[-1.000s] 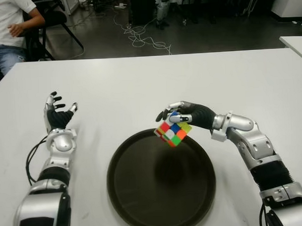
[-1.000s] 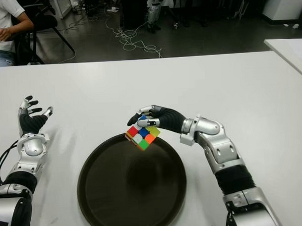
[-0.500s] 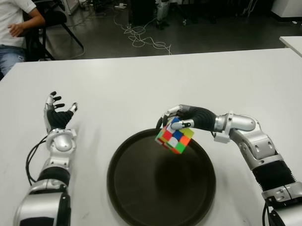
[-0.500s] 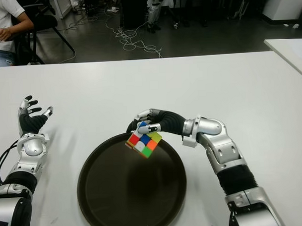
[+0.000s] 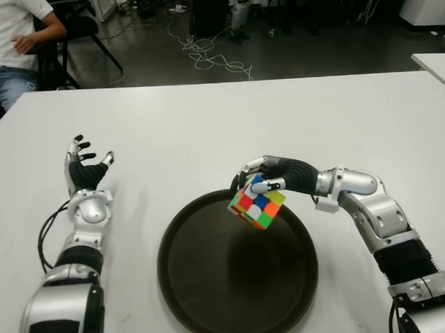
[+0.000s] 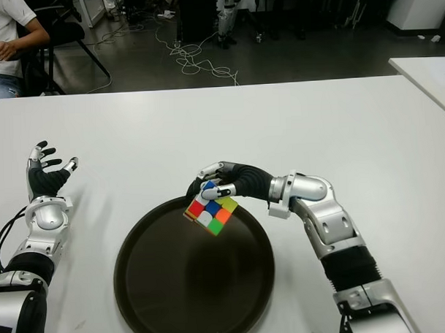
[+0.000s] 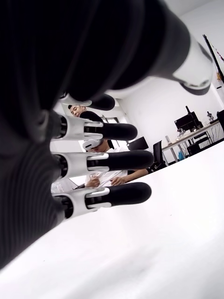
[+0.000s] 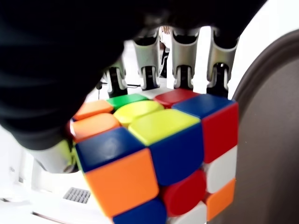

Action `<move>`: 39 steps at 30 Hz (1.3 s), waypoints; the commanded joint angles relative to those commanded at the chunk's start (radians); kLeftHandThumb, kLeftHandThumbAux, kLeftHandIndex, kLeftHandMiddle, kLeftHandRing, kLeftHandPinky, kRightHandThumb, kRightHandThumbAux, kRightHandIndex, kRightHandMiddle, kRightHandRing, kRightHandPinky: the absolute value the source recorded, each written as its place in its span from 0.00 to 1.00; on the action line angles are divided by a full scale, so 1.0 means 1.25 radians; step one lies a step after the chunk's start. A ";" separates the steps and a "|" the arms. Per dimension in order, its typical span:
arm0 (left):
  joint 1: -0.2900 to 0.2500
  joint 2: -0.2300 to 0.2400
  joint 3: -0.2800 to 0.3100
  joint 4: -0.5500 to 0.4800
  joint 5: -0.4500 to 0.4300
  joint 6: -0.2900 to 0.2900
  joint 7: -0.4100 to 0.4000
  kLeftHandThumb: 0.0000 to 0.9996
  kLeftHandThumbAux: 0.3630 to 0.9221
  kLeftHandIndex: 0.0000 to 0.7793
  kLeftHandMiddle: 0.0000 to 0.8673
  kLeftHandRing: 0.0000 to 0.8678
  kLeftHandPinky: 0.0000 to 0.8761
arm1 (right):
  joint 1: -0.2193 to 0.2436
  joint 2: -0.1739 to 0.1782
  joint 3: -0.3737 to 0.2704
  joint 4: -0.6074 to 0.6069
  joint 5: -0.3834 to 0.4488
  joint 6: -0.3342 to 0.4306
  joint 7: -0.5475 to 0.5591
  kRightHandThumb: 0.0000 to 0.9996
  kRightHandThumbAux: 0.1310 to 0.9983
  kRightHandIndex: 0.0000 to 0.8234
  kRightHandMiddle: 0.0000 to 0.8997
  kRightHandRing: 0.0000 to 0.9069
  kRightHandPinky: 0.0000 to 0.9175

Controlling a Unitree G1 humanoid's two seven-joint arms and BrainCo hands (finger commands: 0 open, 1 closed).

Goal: Pick up the Rubik's Cube and put it in the plate

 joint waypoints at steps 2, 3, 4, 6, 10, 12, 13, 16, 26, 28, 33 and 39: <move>0.001 0.000 -0.001 0.000 0.001 -0.001 -0.001 0.13 0.72 0.17 0.27 0.35 0.47 | 0.001 -0.001 0.001 -0.002 -0.003 0.000 -0.001 0.68 0.69 0.53 0.89 0.90 0.87; 0.001 0.000 -0.001 0.000 0.001 -0.002 0.000 0.13 0.72 0.17 0.27 0.35 0.48 | 0.002 -0.001 0.002 -0.003 -0.004 0.000 -0.002 0.68 0.69 0.53 0.89 0.90 0.87; 0.001 0.000 -0.002 0.000 0.002 -0.002 0.000 0.13 0.72 0.17 0.27 0.35 0.48 | 0.002 -0.002 0.002 -0.005 -0.005 0.000 -0.003 0.68 0.69 0.53 0.89 0.90 0.86; 0.001 0.001 -0.002 0.001 0.003 -0.004 0.000 0.13 0.73 0.17 0.27 0.35 0.48 | 0.004 -0.001 0.002 -0.006 -0.007 -0.001 -0.007 0.68 0.69 0.53 0.89 0.90 0.86; 0.001 0.002 0.000 0.005 0.000 -0.009 -0.004 0.14 0.72 0.17 0.26 0.33 0.45 | 0.011 0.003 0.000 -0.008 -0.014 -0.010 -0.026 0.68 0.69 0.53 0.89 0.90 0.86; 0.001 0.001 0.001 0.005 -0.002 -0.011 -0.005 0.14 0.71 0.17 0.25 0.32 0.43 | 0.012 0.004 0.000 -0.006 -0.020 -0.018 -0.036 0.68 0.69 0.53 0.88 0.90 0.85; 0.001 0.001 0.002 0.005 -0.003 -0.012 -0.006 0.14 0.71 0.17 0.25 0.32 0.42 | 0.012 0.005 0.001 -0.005 -0.022 -0.022 -0.040 0.68 0.69 0.53 0.88 0.89 0.85; 0.001 -0.001 0.002 0.005 -0.003 -0.013 -0.005 0.14 0.70 0.17 0.26 0.32 0.42 | 0.013 0.018 0.001 0.018 -0.038 -0.049 -0.067 0.68 0.69 0.53 0.87 0.88 0.84; 0.001 -0.002 0.005 0.005 -0.009 -0.019 -0.011 0.13 0.71 0.19 0.35 0.44 0.55 | 0.023 0.056 -0.007 0.104 -0.118 -0.280 -0.176 0.67 0.70 0.51 0.65 0.69 0.65; -0.001 -0.002 0.005 0.008 -0.010 -0.018 -0.011 0.14 0.71 0.18 0.32 0.41 0.52 | 0.025 0.061 -0.007 0.130 -0.130 -0.328 -0.191 0.34 0.69 0.38 0.46 0.49 0.46; -0.001 0.000 0.006 0.010 -0.011 -0.022 -0.013 0.14 0.70 0.17 0.28 0.36 0.49 | 0.010 0.069 -0.002 0.199 -0.142 -0.409 -0.196 0.06 0.66 0.19 0.21 0.22 0.21; 0.000 0.002 0.002 0.011 -0.007 -0.025 -0.012 0.12 0.71 0.16 0.26 0.34 0.44 | -0.019 0.076 -0.002 0.287 -0.140 -0.491 -0.175 0.01 0.63 0.07 0.08 0.09 0.10</move>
